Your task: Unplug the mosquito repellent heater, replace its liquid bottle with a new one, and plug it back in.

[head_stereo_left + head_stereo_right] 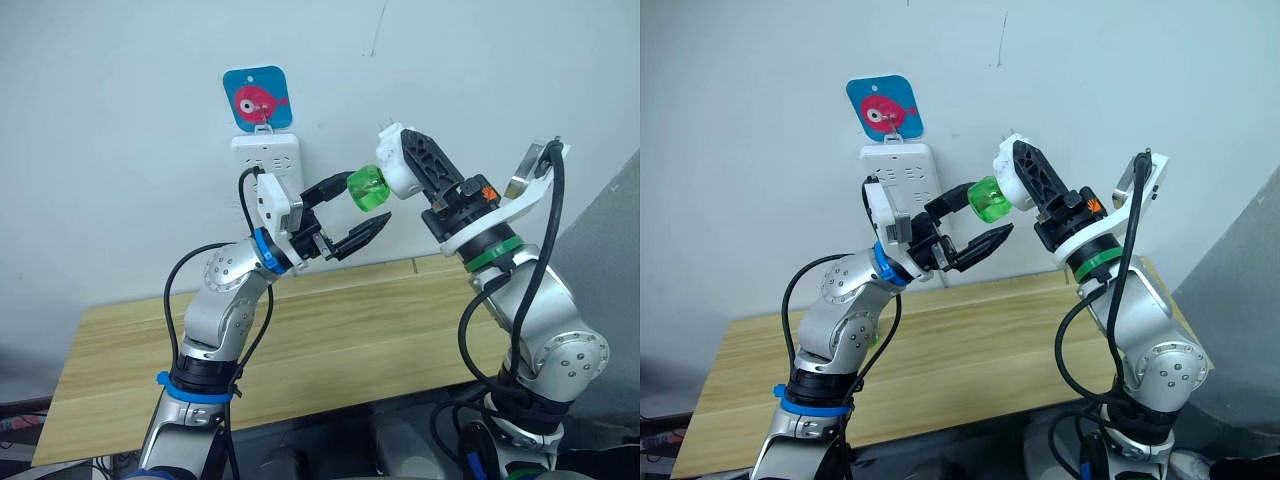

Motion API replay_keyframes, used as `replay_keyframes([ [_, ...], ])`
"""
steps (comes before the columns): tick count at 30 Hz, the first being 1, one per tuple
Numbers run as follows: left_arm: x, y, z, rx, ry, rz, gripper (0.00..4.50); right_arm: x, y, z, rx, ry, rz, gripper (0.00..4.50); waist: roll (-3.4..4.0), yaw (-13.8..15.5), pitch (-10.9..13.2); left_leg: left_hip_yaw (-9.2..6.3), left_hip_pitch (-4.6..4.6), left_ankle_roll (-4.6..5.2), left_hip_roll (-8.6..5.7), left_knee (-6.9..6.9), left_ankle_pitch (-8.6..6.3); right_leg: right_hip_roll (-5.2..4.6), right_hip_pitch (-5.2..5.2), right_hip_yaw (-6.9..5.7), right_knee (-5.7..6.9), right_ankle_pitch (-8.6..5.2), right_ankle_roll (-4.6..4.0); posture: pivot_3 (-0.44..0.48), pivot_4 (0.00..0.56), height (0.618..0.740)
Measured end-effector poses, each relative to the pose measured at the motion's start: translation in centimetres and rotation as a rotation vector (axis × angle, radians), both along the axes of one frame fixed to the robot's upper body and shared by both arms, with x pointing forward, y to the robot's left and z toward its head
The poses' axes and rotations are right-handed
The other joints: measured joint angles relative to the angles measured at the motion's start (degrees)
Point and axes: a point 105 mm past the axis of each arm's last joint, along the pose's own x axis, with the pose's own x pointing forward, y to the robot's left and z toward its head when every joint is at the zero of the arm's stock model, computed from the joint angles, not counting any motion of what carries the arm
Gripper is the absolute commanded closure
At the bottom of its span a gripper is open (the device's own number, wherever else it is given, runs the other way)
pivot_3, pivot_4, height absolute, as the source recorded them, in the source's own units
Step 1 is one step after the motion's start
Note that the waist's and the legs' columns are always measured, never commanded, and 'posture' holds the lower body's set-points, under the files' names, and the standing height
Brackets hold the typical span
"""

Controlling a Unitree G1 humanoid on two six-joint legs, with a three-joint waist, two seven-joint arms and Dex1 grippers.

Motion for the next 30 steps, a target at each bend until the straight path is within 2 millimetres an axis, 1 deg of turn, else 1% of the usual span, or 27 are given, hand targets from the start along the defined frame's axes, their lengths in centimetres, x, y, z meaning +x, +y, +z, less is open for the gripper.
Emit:
replay_keyframes([
  [12,-0.11,-0.29,0.69,-0.004,-0.026,-0.024,0.39,-0.01,0.02,-0.64,-0.008,0.028,0.021,1.54,0.0,0.1,0.0,0.02,-0.01,0.0,0.04,0.0,0.0,0.07,-0.01,0.05,-0.02,0.0,0.01,-0.232,0.108,0.73],
  [15,-0.07,-0.3,0.65,-0.004,-0.025,-0.026,0.95,0.03,-0.05,-0.63,-0.005,0.036,0.016,1.54,0.0,0.1,0.0,0.03,0.0,0.0,0.06,0.0,0.0,0.09,0.0,0.06,-0.02,0.0,0.01,-0.23,0.109,0.73],
  [19,-0.3,-0.47,0.6,0.001,-0.028,-0.049,2.15,0.1,-0.05,-0.45,0.002,0.045,0.008,1.54,0.0,0.1,0.0,0.03,-0.01,0.0,0.06,0.0,0.0,0.1,0.0,0.07,-0.02,-0.02,0.03,-0.229,0.109,0.73],
  [30,-0.45,-0.36,0.71,-0.004,-0.048,-0.055,2.17,0.07,0.17,-0.21,0.013,0.06,0.019,1.54,0.0,0.1,0.0,0.03,-0.01,0.0,0.07,0.0,0.0,0.1,0.0,0.08,-0.04,-0.02,0.03,-0.23,0.11,0.73],
])
